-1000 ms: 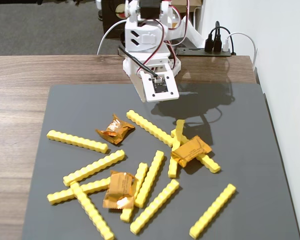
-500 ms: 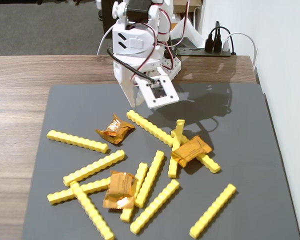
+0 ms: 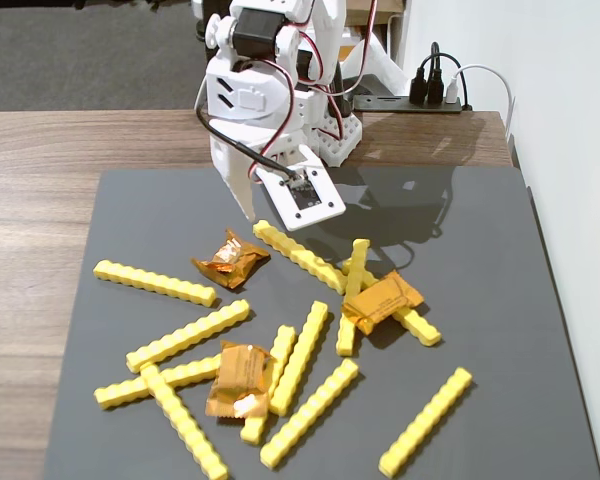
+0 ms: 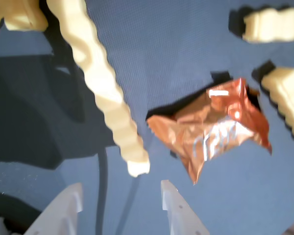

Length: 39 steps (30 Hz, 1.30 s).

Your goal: Grab a fry

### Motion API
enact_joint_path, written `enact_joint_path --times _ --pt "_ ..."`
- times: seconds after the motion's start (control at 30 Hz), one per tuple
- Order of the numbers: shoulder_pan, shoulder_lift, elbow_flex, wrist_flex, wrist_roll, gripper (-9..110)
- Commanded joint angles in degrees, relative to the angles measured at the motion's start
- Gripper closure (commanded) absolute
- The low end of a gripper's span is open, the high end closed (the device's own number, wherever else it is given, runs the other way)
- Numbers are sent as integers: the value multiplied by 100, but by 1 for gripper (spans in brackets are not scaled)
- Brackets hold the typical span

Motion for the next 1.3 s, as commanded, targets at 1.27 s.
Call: enact_joint_path --times 1.27 --pt "-334 -431 940 -1327 369 101"
